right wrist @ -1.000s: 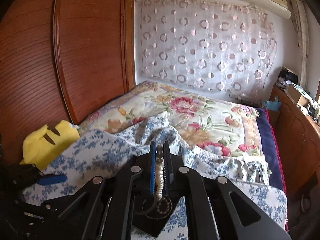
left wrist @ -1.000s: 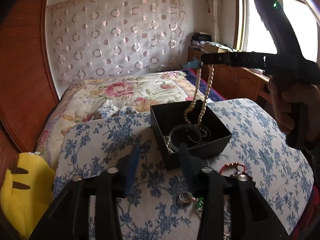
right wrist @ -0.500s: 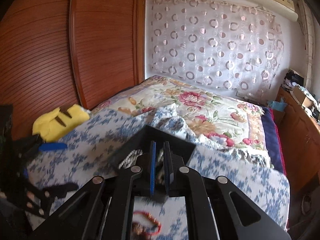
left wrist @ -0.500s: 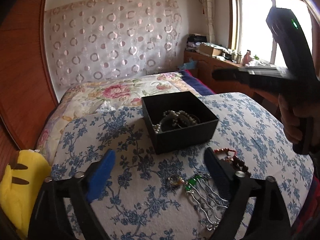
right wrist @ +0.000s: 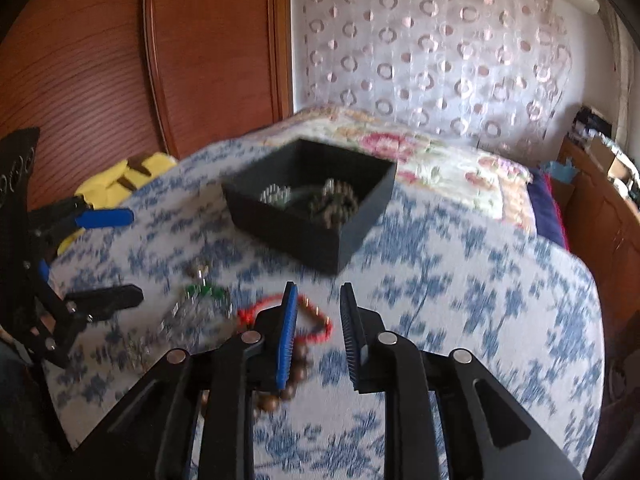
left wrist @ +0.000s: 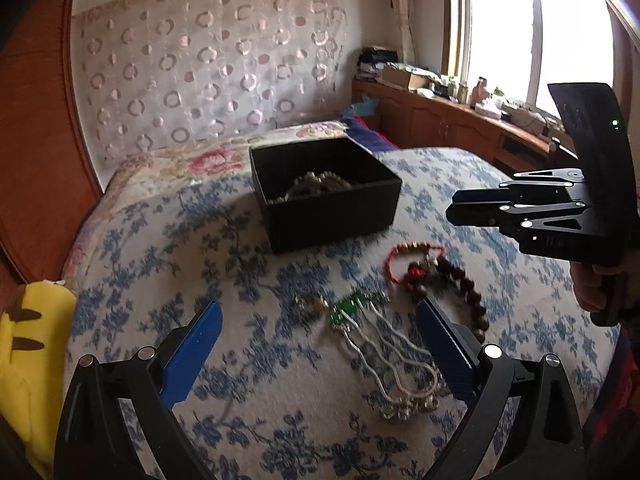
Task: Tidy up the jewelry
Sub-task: 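Grasp the red-cord bead bracelet with the right tool while the left tool approaches the silver hairpin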
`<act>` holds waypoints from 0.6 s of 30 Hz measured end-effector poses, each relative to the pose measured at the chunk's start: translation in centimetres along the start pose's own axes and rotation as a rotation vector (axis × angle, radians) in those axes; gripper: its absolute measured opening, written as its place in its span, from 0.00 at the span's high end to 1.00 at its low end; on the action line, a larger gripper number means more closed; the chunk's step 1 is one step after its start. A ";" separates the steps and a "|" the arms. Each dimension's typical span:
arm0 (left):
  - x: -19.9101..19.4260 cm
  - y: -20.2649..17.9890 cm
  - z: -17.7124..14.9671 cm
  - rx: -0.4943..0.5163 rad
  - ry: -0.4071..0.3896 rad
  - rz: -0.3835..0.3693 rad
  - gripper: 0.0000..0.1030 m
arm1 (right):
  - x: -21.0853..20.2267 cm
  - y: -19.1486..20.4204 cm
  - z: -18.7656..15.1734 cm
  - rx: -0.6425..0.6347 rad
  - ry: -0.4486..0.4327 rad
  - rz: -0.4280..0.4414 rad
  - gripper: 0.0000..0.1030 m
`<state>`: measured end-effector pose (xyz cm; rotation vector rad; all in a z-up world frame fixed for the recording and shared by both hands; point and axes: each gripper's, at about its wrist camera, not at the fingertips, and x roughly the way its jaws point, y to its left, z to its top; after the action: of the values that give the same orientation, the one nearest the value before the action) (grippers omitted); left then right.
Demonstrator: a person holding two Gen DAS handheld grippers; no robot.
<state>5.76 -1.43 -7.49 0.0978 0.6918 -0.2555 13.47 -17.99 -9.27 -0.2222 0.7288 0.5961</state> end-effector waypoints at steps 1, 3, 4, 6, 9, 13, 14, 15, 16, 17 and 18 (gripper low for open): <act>0.1 -0.1 -0.3 -0.003 0.004 0.001 0.09 | 0.3 -0.2 -0.3 0.008 0.009 0.006 0.77; 0.2 -0.2 -0.8 -0.012 0.019 -0.008 0.09 | 0.9 -0.5 -0.9 0.038 0.028 0.019 0.77; 0.3 -0.3 -1.0 -0.016 0.027 -0.016 0.09 | 1.1 -0.6 -1.1 0.045 0.032 0.022 0.77; 0.5 -0.5 -1.3 -0.016 0.038 -0.018 0.09 | 1.4 -0.7 -1.3 0.059 0.038 0.031 0.77; 0.7 -0.8 -1.7 -0.018 0.053 -0.025 0.09 | 2.1 -0.9 -1.1 0.090 0.050 0.043 0.77; 0.8 -1.1 -2.0 -0.020 0.065 -0.031 0.09 | 3.4 -1.4 -0.8 0.133 0.079 0.038 0.77; 0.9 -1.2 -2.0 -0.021 0.068 -0.034 0.09 | 3.6 -1.5 -0.6 0.139 0.088 0.042 0.77; 0.8 -1.2 -2.0 -0.022 0.069 -0.036 0.09 | 4.0 -1.6 -0.5 0.145 0.102 0.045 0.77; 0.8 -1.3 -2.0 -0.022 0.069 -0.037 0.09 | 4.3 -1.7 -0.5 0.149 0.114 0.045 0.77; 0.7 -1.4 -2.0 -0.022 0.069 -0.038 0.09 | 4.5 -1.8 -0.5 0.152 0.127 0.049 0.77; 0.7 -1.4 -2.0 -0.022 0.070 -0.039 0.09 | 4.8 -1.8 -0.5 0.153 0.137 0.054 0.77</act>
<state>4.71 -2.59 -9.50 0.0721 0.7662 -0.2829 17.06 -17.62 -12.91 -0.1025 0.9112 0.5775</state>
